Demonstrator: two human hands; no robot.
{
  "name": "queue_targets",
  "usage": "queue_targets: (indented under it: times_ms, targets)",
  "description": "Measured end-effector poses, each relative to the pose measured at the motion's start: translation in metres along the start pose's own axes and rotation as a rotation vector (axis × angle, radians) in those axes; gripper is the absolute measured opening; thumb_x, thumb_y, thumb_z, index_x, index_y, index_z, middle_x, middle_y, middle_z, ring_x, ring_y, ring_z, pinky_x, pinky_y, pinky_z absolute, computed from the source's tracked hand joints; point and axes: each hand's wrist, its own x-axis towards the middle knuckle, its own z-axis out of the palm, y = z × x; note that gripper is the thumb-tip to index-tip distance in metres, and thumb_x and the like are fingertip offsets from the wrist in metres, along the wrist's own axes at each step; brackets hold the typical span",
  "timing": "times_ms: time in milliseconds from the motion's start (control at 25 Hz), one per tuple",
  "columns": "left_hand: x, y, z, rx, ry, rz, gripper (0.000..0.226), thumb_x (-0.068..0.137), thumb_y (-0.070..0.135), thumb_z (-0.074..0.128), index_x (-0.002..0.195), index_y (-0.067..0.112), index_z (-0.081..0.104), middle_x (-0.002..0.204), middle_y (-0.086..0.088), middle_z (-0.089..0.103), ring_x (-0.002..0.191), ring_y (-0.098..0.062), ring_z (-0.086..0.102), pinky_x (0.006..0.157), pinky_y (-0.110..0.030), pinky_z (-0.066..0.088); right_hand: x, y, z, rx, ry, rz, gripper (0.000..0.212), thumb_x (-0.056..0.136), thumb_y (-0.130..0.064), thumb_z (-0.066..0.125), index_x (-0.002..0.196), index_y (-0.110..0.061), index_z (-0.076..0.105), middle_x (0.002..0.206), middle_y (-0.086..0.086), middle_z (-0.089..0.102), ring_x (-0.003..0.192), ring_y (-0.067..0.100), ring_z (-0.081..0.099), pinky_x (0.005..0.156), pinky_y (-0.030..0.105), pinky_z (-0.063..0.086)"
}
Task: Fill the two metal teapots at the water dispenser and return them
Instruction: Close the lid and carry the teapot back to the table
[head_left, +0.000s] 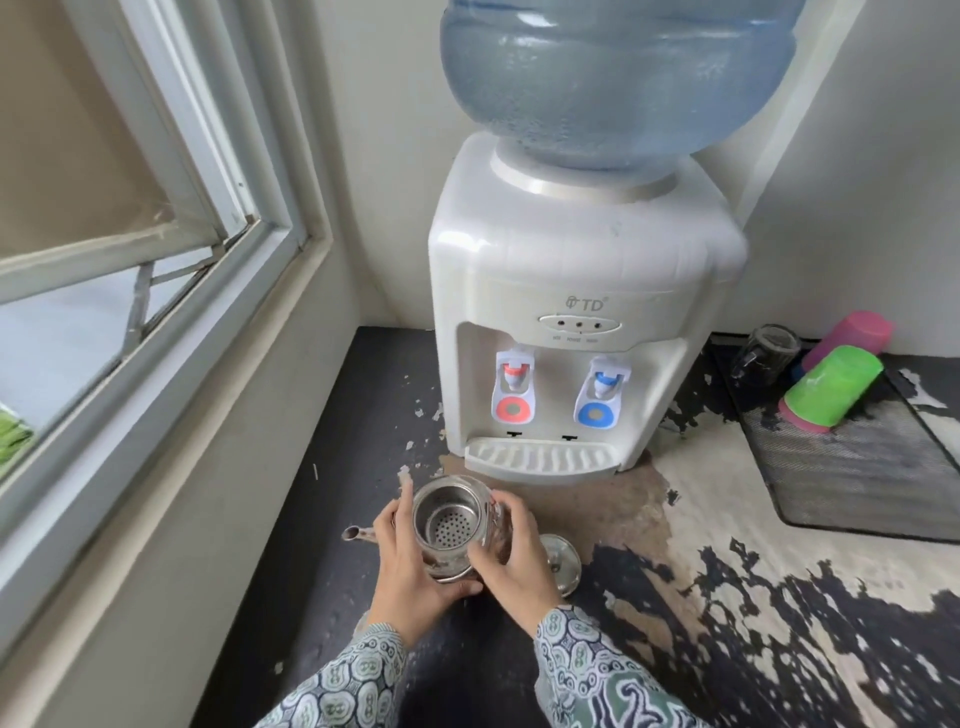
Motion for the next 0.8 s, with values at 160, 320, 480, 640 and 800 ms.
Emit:
queue_targets:
  times_ms: [160, 320, 480, 640, 800]
  targets:
    - [-0.008, -0.003, -0.004, 0.072, -0.026, 0.04, 0.131, 0.04, 0.055, 0.082, 0.138, 0.028, 0.0, 0.128, 0.004, 0.015, 0.125, -0.009, 0.022, 0.106, -0.025, 0.023, -0.006, 0.012, -0.005, -0.076, -0.118, -0.024, 0.059, 0.076, -0.043, 0.058, 0.128, -0.029, 0.036, 0.129, -0.007, 0.044, 0.113, -0.001, 0.044, 0.1, 0.02, 0.035]
    - [-0.01, -0.009, -0.007, 0.173, -0.054, 0.075, 0.123, 0.051, 0.039, 0.086, 0.139, 0.027, 0.0, 0.136, 0.001, 0.016, 0.126, -0.008, 0.021, 0.105, -0.025, 0.027, -0.011, 0.037, -0.035, -0.429, 0.107, -0.029, 0.044, 0.082, -0.045, 0.055, 0.119, -0.022, 0.05, 0.121, -0.009, 0.051, 0.11, 0.01, 0.043, 0.093, 0.026, 0.035]
    - [-0.011, -0.008, -0.015, 0.15, -0.142, 0.027, 0.13, 0.044, 0.082, 0.059, 0.139, 0.031, -0.013, 0.136, 0.012, 0.006, 0.129, -0.002, 0.012, 0.107, -0.022, 0.02, -0.022, 0.061, -0.046, -0.697, 0.081, 0.113, 0.033, 0.083, -0.033, 0.06, 0.113, -0.023, 0.053, 0.123, 0.0, 0.049, 0.109, 0.024, 0.041, 0.088, 0.035, 0.038]
    - [-0.009, -0.007, -0.019, 0.115, -0.16, -0.009, 0.128, 0.043, 0.089, 0.051, 0.136, 0.035, -0.018, 0.142, 0.009, 0.009, 0.134, -0.003, 0.011, 0.11, -0.024, 0.016, -0.016, 0.055, -0.043, -0.669, 0.159, 0.09, 0.023, 0.083, -0.032, 0.06, 0.104, -0.022, 0.057, 0.116, -0.001, 0.052, 0.104, 0.021, 0.041, 0.082, 0.033, 0.035]
    - [-0.01, -0.007, -0.016, 0.061, -0.138, -0.019, 0.124, 0.045, 0.084, 0.057, 0.135, 0.038, -0.015, 0.149, 0.001, 0.013, 0.14, -0.009, 0.013, 0.112, -0.025, 0.014, -0.002, 0.009, -0.035, -0.205, 0.419, -0.092, 0.015, 0.085, -0.018, 0.06, 0.099, -0.014, 0.056, 0.105, -0.001, 0.05, 0.098, 0.014, 0.044, 0.08, 0.024, 0.039]
